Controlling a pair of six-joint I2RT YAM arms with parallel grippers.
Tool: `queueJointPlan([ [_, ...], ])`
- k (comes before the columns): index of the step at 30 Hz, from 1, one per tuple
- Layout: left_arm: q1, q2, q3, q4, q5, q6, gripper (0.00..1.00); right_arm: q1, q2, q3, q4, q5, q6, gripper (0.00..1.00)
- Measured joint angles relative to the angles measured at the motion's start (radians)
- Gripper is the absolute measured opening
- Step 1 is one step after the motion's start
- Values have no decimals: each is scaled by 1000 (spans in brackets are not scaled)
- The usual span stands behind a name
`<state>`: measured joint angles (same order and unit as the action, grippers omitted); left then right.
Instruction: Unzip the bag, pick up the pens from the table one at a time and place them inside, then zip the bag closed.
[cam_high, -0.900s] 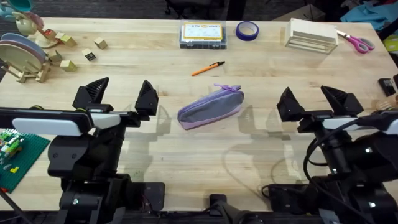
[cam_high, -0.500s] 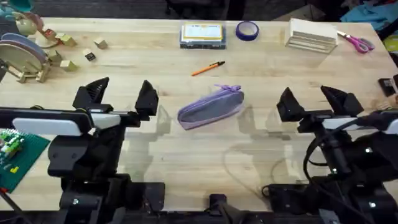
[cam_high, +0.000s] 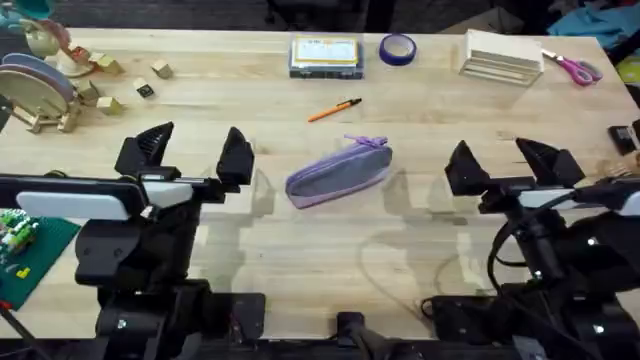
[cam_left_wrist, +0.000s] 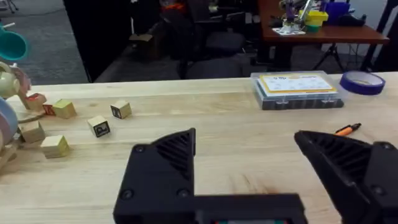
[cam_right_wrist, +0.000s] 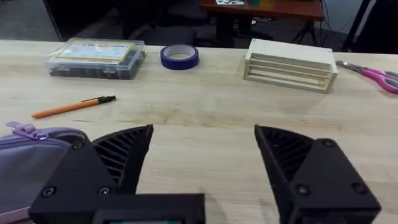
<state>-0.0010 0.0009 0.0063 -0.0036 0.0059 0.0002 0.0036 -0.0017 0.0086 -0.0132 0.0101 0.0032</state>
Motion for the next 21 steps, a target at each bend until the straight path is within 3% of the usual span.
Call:
queueJointPlan([
  [13, 0, 0, 1, -20, -37, 15, 993, 0, 0, 48, -99, -5, 0, 998],
  [17, 0, 0, 32, -102, -37, 15, 993, 0, 0, 110, -199, -7, 0, 998],
  [21, 0, 1, 130, -178, -41, 14, 993, 0, 0, 186, -296, -8, 0, 998],
])
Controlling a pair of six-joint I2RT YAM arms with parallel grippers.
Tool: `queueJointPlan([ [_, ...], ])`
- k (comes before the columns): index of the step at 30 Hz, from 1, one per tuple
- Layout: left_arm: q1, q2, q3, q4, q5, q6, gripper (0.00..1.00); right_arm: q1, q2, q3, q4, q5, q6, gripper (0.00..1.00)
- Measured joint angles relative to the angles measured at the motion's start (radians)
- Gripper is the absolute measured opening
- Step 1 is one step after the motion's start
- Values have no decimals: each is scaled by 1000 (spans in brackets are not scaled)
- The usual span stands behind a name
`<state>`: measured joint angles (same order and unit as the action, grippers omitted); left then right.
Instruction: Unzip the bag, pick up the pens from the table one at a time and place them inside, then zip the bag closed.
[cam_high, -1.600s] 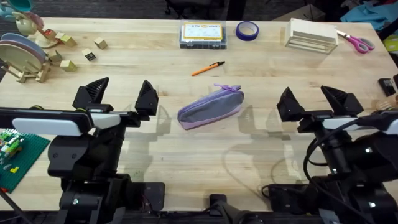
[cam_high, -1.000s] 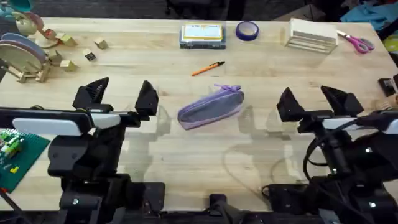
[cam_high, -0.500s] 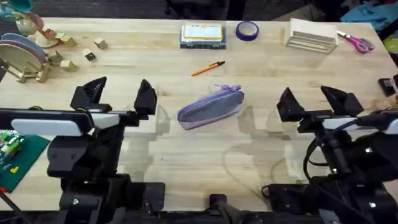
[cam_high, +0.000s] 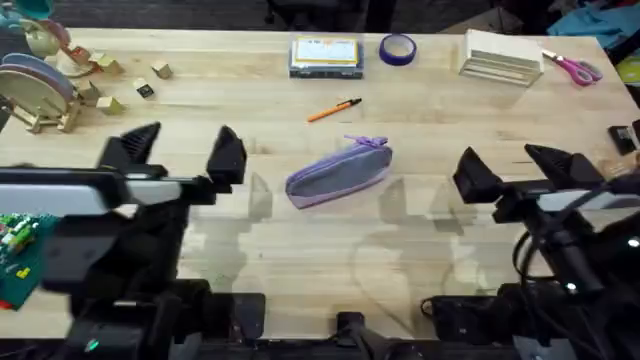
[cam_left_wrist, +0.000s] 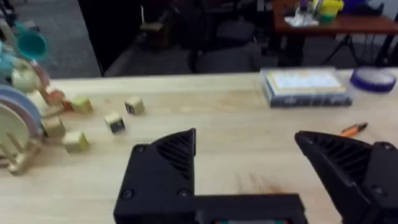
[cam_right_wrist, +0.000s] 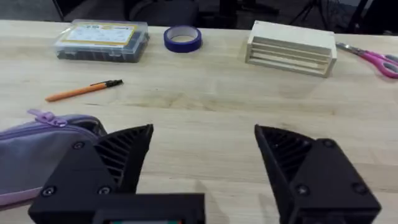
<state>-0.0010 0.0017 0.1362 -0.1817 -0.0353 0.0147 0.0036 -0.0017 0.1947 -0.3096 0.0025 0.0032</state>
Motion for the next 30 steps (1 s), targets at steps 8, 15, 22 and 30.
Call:
queueJointPlan([
  [8, 0, 104, 198, -66, -12, 0, 992, 0, 75, 170, -142, 0, 0, 998],
  [15, 0, 327, 360, -70, -14, 0, 992, 0, 271, 356, -263, 0, 0, 998],
  [22, 0, 575, 525, -70, -13, 0, 993, 0, 497, 541, -346, 0, 0, 998],
  [30, 0, 811, 679, -76, 22, 0, 993, 0, 690, 703, -421, 0, 0, 998],
])
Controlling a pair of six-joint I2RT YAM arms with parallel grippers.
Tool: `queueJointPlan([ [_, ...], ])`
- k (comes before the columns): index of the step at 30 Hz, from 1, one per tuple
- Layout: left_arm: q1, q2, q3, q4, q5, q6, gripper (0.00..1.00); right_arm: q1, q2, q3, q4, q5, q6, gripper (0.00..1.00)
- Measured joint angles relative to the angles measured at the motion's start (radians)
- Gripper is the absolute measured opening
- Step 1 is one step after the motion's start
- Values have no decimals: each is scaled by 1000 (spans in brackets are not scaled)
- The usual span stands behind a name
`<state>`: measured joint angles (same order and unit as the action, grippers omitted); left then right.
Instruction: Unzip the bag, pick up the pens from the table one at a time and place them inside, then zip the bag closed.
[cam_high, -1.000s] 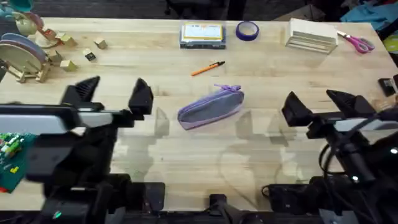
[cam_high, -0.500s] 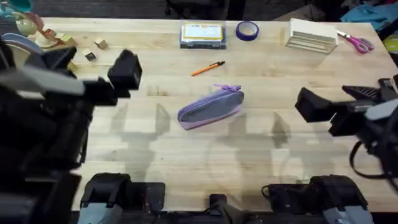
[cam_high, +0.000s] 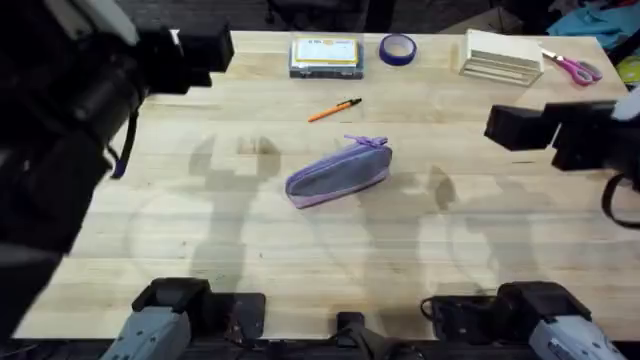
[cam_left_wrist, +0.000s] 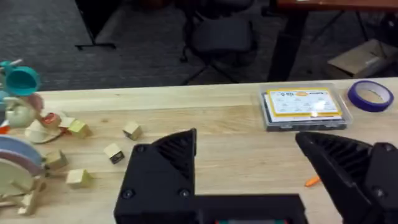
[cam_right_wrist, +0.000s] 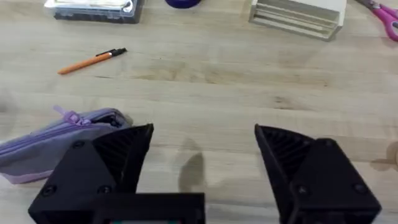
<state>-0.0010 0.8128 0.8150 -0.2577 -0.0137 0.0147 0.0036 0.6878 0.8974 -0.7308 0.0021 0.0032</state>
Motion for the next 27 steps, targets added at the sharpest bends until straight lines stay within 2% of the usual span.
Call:
queueJointPlan([
  [4, 0, 89, 49, -1, 40, 0, 993, 0, 54, 43, -9, 0, 0, 998],
  [10, 0, 168, 68, -4, 96, 0, 993, 0, 65, 50, -11, 0, 0, 998],
  [23, 0, 180, 68, -56, 129, 0, 993, 0, 65, 50, -8, 0, 49, 998],
  [27, 1, 180, 69, -106, 182, 16, 993, 0, 65, 50, -8, 0, 63, 998],
])
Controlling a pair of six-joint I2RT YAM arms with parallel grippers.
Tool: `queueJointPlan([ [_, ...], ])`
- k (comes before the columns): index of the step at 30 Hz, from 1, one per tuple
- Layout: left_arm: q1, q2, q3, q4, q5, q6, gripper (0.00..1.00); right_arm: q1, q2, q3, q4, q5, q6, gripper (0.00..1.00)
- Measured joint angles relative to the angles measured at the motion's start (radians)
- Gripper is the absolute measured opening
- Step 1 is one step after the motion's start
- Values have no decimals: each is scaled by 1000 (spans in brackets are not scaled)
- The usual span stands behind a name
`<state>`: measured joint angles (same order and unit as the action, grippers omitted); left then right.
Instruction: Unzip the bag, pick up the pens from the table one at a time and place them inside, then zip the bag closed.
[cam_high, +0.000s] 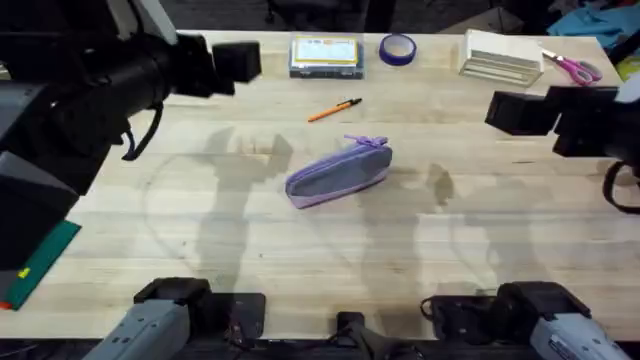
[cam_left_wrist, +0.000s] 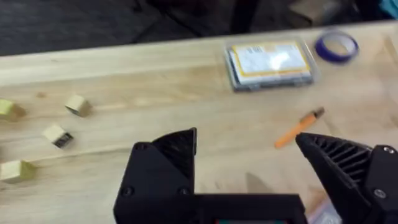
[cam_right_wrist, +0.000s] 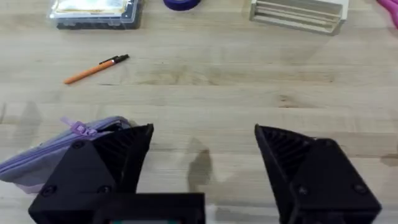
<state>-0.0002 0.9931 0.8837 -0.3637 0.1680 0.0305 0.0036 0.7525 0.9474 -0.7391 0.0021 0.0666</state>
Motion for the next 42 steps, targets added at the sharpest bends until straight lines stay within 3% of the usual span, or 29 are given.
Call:
queueJointPlan([
  [5, 0, 0, 0, -112, 102, 100, 993, 0, 0, 0, 0, 0, 9, 998],
  [6, 0, 0, 0, -185, 208, 213, 993, 0, 0, 0, 0, 0, 9, 998],
  [12, 0, 0, 0, -328, 354, 419, 993, 0, 0, 0, 0, 0, 9, 998],
  [13, 0, 0, 0, -400, 420, 521, 993, 0, 0, 0, 0, 0, 9, 998],
  [18, 0, 0, 0, -505, 510, 660, 992, 0, 0, 0, 0, 0, 9, 997],
  [30, -5, 1, 0, -626, 562, 761, 994, 0, 0, 0, 0, 0, 9, 998],
  [35, -73, 30, 0, -645, 555, 821, 994, 0, 0, 0, 0, 0, 9, 998],
  [42, -154, 170, 0, -612, 525, 847, 993, 0, 0, 0, 0, 0, 9, 998],
])
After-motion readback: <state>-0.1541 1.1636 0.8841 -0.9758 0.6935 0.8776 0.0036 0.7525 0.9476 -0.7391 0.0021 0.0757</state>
